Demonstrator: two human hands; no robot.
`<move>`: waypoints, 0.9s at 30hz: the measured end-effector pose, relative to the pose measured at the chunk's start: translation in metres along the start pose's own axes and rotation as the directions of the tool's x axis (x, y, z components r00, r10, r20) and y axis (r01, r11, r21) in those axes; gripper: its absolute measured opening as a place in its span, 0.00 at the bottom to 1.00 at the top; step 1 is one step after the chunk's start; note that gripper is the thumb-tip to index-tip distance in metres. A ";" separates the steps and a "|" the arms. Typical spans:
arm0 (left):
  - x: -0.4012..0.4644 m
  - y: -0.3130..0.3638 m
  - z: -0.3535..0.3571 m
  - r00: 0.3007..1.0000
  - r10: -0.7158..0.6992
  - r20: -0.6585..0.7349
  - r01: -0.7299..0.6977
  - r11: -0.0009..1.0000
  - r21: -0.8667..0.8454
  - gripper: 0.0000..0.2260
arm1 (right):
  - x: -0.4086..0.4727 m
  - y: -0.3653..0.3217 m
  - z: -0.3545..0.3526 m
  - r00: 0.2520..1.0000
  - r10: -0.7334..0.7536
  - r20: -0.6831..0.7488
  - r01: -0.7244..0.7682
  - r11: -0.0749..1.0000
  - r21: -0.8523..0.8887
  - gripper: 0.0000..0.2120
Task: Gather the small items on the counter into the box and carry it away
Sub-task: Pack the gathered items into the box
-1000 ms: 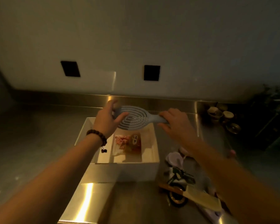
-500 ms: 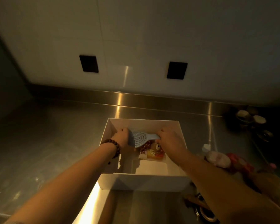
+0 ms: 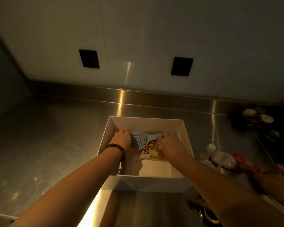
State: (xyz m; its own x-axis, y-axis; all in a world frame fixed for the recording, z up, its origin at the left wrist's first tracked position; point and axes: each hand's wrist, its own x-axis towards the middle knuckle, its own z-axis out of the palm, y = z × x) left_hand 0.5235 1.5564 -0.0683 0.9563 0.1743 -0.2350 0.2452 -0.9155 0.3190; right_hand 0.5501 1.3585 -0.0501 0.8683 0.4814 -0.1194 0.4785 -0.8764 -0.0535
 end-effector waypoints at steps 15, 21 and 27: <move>-0.012 0.002 -0.006 0.998 0.005 0.062 -0.008 0.999 0.052 0.42 | -0.017 0.008 0.008 0.996 -0.068 0.060 0.063 0.994 0.084 0.29; -0.041 0.026 -0.023 0.992 0.089 -0.088 -0.094 0.994 -0.056 0.38 | -0.035 0.017 -0.013 0.989 -0.113 -0.094 0.134 0.957 0.258 0.26; -0.072 0.103 -0.023 0.947 0.261 -0.189 -0.274 0.961 -0.043 0.35 | -0.067 0.059 -0.035 0.971 -0.023 -0.240 0.108 0.931 0.348 0.25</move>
State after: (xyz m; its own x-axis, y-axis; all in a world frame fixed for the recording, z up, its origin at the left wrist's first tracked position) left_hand 0.4835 1.4577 0.0022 0.9994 -0.0057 0.0347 -0.0194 -0.9118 0.4101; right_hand 0.5250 1.2751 -0.0103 0.8633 0.4896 0.1229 0.4936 -0.7681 -0.4079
